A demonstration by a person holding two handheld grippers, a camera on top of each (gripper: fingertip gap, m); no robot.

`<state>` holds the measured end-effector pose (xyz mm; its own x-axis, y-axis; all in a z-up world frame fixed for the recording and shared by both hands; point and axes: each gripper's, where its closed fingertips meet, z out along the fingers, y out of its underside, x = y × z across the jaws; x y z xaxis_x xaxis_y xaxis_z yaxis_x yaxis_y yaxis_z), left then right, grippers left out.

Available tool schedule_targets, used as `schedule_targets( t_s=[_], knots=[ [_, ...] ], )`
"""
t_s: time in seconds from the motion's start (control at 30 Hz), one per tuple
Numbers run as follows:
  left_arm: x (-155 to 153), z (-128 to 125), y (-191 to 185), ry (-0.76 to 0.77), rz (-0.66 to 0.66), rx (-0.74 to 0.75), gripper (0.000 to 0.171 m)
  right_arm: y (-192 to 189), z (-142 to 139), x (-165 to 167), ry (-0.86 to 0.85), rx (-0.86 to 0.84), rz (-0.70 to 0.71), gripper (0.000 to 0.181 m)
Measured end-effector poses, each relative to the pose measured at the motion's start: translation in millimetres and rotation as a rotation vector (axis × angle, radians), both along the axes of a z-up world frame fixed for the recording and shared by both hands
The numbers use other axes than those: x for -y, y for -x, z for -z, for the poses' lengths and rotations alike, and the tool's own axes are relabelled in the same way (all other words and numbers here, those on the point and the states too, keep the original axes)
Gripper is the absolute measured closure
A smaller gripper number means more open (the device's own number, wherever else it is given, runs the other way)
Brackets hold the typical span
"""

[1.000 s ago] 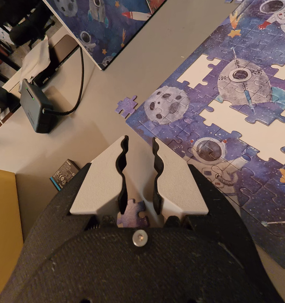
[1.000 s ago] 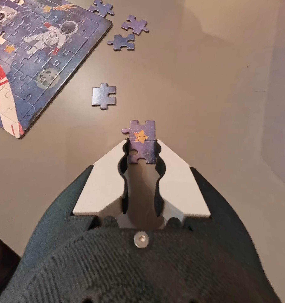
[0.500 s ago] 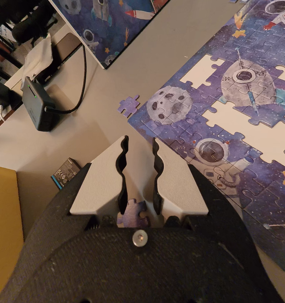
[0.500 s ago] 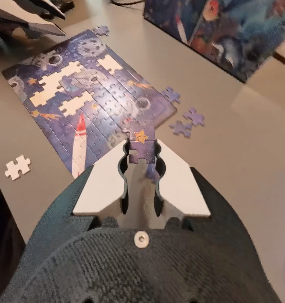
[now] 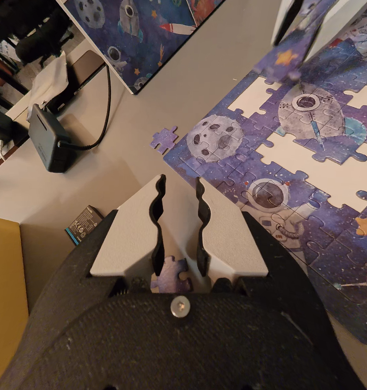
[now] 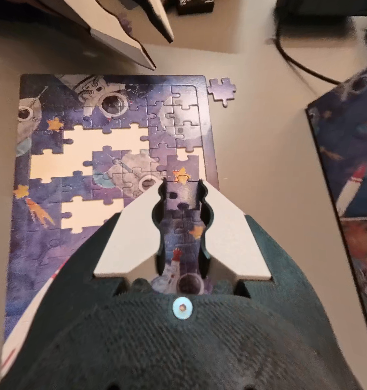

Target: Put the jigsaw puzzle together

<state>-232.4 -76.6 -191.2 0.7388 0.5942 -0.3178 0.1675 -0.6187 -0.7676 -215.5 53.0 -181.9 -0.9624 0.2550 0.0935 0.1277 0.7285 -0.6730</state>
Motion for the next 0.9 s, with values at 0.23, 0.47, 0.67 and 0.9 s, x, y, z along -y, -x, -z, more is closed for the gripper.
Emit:
schedule_targets(
  t_s=[0.23,0.47,0.67,0.9],
  knots=[
    [-1,1,-1,0.001,0.012,0.005,0.145,12,22,16,-0.048,0.023,-0.095,0.153],
    [-2,2,-2,0.014,0.017,-0.002,0.145,18,28,17,-0.072,0.048,-0.119,0.152],
    [-2,2,-2,0.016,0.017,-0.002,0.145,17,26,17,-0.080,0.041,-0.119,0.153],
    [-2,1,-2,0.017,0.018,-0.006,0.146,17,27,18,-0.107,0.032,-0.103,0.152]
  ],
)
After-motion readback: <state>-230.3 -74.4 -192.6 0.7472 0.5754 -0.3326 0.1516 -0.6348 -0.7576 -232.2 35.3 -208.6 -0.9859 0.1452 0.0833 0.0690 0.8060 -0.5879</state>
